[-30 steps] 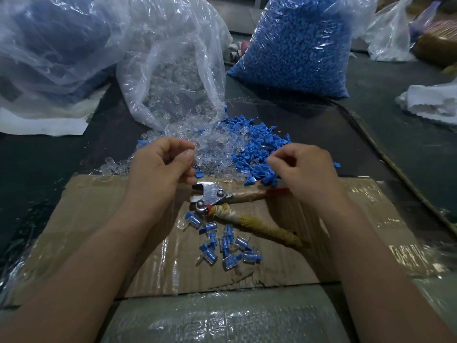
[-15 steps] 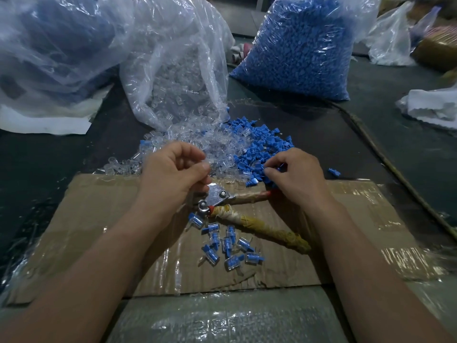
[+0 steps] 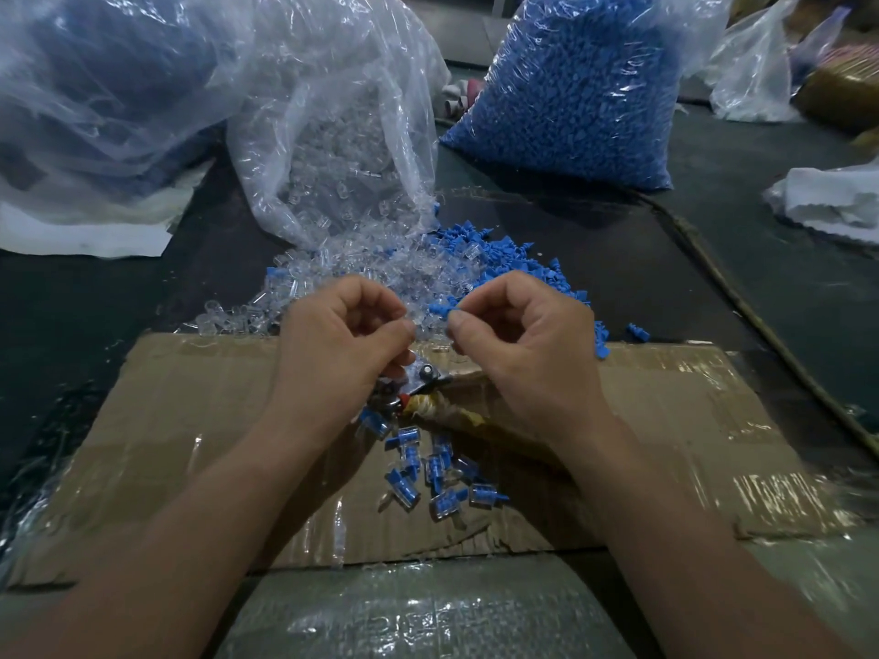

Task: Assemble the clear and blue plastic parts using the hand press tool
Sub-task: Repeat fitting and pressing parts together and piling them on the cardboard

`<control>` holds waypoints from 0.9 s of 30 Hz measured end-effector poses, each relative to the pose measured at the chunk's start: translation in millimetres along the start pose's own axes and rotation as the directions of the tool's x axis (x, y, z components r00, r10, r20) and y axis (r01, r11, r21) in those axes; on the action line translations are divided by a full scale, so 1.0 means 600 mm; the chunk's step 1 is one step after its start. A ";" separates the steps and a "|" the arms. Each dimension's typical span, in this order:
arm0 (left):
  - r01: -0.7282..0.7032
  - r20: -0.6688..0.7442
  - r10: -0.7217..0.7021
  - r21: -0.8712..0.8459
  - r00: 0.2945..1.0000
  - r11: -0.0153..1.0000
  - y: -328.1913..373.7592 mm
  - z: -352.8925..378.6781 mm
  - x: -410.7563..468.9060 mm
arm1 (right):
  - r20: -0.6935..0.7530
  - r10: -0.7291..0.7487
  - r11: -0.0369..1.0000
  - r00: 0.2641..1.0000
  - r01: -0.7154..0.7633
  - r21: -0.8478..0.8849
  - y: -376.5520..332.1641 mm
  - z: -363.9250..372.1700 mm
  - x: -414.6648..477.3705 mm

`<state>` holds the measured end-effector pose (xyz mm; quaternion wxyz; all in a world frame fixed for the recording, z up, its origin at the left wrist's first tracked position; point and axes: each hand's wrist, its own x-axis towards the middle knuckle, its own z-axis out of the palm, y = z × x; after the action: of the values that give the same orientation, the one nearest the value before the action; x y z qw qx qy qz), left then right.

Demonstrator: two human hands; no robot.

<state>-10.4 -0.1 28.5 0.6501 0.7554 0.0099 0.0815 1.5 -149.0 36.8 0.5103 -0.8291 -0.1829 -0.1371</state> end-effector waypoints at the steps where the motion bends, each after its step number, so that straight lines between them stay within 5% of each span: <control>1: -0.016 0.008 0.016 0.002 1.000 1.000 0.001 0.001 -0.001 | 0.013 -0.016 1.000 1.000 0.016 -0.018 -0.001 0.004 -0.001; 10: -0.076 0.053 0.075 0.027 0.996 0.997 0.001 0.006 -0.006 | 0.025 -0.067 0.982 0.997 0.070 -0.177 -0.001 0.010 -0.005; 18: -0.058 0.072 0.059 -0.013 0.996 0.998 0.002 0.005 -0.007 | 0.107 0.029 0.996 0.994 -0.020 -0.082 0.001 0.009 -0.004; 27: -0.041 0.113 0.044 -0.034 0.993 0.999 0.003 0.002 -0.005 | 0.090 -0.086 0.994 0.992 0.092 -0.066 0.008 0.004 0.000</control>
<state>-13.4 -1.6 29.7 0.6597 0.7484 -0.0445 0.0524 3.5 -148.9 32.2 0.4658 -0.8427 -0.2369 -0.1296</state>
